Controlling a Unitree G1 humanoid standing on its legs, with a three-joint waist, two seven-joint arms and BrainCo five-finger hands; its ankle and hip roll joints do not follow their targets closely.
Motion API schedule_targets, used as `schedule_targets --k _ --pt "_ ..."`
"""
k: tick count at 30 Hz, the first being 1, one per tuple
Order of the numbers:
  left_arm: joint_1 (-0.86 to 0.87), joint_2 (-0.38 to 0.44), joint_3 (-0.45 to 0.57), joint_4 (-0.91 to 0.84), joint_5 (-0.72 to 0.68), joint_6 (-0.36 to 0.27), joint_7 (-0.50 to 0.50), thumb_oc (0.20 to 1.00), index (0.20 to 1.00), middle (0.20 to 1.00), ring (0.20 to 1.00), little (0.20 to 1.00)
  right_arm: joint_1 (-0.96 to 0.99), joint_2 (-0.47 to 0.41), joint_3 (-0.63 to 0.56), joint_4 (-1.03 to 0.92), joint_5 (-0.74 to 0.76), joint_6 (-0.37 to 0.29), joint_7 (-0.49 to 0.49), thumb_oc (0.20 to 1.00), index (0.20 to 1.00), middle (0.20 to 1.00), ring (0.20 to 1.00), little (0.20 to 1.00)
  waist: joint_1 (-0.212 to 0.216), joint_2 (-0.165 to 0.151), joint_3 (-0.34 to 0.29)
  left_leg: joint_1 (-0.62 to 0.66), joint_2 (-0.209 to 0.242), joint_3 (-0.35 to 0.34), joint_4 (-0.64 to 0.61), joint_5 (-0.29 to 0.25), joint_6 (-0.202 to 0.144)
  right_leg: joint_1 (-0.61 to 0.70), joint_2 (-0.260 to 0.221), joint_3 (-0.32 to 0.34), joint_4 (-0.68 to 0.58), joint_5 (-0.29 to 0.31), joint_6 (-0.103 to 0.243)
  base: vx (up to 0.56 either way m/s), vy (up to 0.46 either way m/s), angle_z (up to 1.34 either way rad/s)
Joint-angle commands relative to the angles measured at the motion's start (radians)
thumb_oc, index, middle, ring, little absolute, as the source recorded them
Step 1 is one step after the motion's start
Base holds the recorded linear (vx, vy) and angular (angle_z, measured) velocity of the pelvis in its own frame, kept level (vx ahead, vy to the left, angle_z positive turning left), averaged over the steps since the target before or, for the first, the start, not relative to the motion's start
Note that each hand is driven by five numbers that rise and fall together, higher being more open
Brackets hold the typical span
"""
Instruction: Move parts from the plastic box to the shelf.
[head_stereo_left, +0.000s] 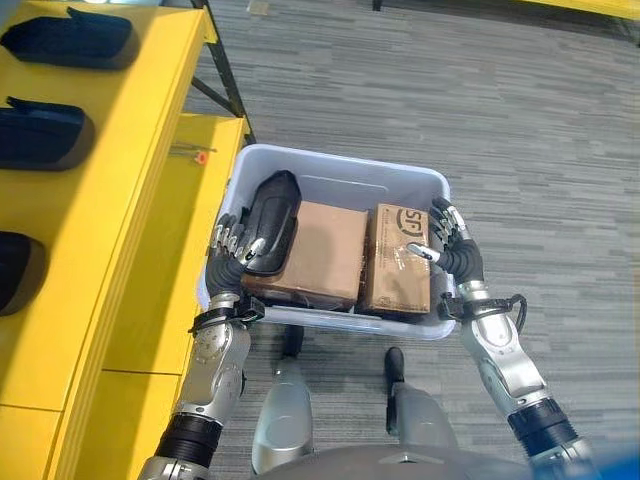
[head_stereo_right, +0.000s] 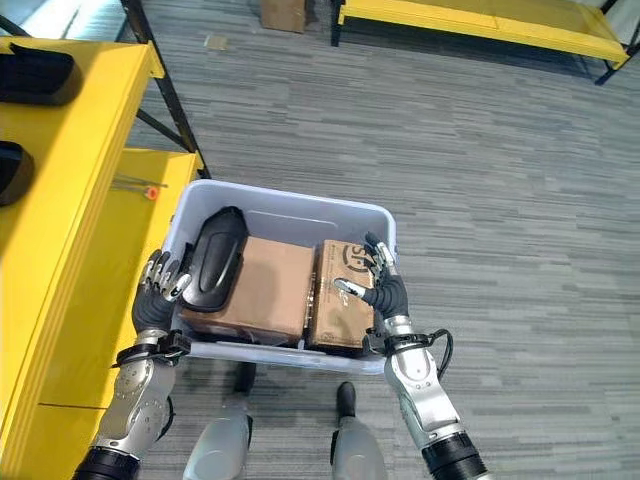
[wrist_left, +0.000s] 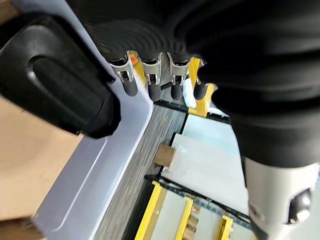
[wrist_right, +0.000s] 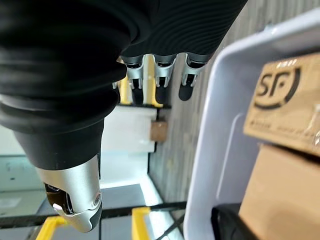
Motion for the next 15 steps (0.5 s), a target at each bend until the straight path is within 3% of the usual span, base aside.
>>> schedule_targets --k 1,15 --pt "0.007 0.018 0.017 -0.080 0.025 -0.044 -0.018 1.000 1.000 1.000 1.000 1.000 0.001 -0.018 -0.028 -0.070 0.004 -0.036 0.001 1.000 1.000 1.000 1.000 1.000 0.002 0.000 -0.034 -0.010 0.036 0.005 0.056 -0.095 0.038 0.038 -0.035 -0.044 0.039 -0.035 0.017 0.00 0.000 0.00" --pt "-0.149 0.111 0.026 -0.039 0.218 -0.065 0.071 1.000 1.000 1.000 1.000 1.000 -0.052 -0.030 -0.039 -0.105 0.016 -0.066 -0.010 1.000 1.000 1.000 1.000 1.000 -0.019 -0.007 0.012 -0.039 0.040 0.006 0.040 -0.087 0.033 -0.003 -0.036 -0.072 0.043 -0.028 0.021 -0.01 0.003 0.01"
